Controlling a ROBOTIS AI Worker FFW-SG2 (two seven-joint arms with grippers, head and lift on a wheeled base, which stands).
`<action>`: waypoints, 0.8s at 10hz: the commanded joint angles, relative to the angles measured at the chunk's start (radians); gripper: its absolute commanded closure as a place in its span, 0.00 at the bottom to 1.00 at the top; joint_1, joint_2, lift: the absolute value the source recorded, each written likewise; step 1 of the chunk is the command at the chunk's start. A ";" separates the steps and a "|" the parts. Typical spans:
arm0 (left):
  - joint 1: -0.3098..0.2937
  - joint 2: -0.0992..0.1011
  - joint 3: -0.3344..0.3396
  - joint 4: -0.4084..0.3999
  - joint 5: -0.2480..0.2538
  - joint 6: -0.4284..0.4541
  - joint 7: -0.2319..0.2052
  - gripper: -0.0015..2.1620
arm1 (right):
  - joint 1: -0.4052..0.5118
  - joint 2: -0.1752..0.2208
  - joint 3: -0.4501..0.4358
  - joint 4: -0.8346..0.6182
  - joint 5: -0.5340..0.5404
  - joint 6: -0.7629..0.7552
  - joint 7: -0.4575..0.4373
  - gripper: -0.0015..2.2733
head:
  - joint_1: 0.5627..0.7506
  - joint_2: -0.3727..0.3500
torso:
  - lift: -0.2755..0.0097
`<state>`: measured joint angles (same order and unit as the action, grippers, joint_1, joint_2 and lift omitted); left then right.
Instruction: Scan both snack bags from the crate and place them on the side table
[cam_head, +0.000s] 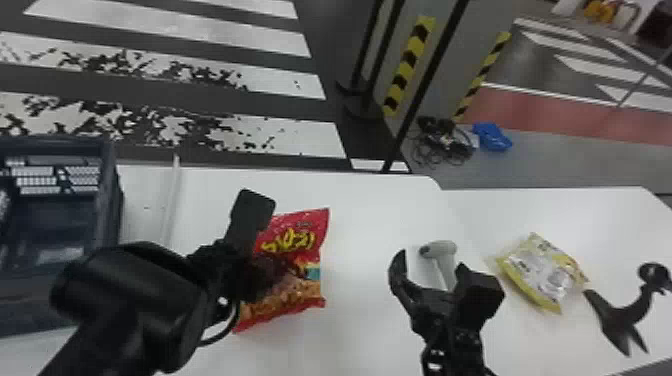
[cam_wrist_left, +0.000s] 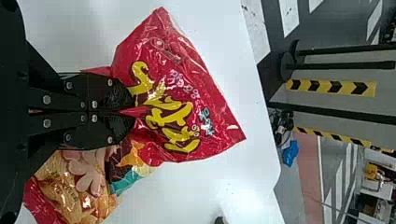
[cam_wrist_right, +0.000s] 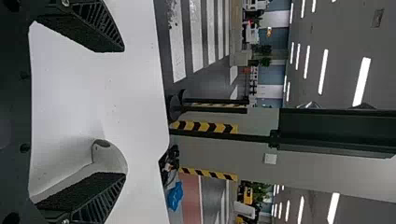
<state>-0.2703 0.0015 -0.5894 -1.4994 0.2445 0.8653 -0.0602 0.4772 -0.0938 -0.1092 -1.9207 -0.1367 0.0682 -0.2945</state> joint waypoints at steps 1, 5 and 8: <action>0.000 -0.004 -0.024 0.028 0.035 -0.035 0.017 0.73 | 0.000 0.002 0.000 0.000 0.000 0.002 0.000 0.01 | 0.70 0.03 | 0.63; 0.031 -0.004 -0.015 -0.065 0.045 -0.035 0.020 0.01 | 0.000 0.000 0.000 0.000 -0.001 0.005 0.000 0.01 | 0.70 0.03 | 0.63; 0.102 -0.004 0.049 -0.265 -0.016 -0.032 0.026 0.01 | 0.001 0.000 0.000 -0.001 -0.001 0.008 0.001 0.01 | 0.70 0.03 | 0.63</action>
<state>-0.1841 0.0015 -0.5503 -1.7206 0.2515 0.8326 -0.0346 0.4777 -0.0936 -0.1089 -1.9206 -0.1381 0.0761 -0.2931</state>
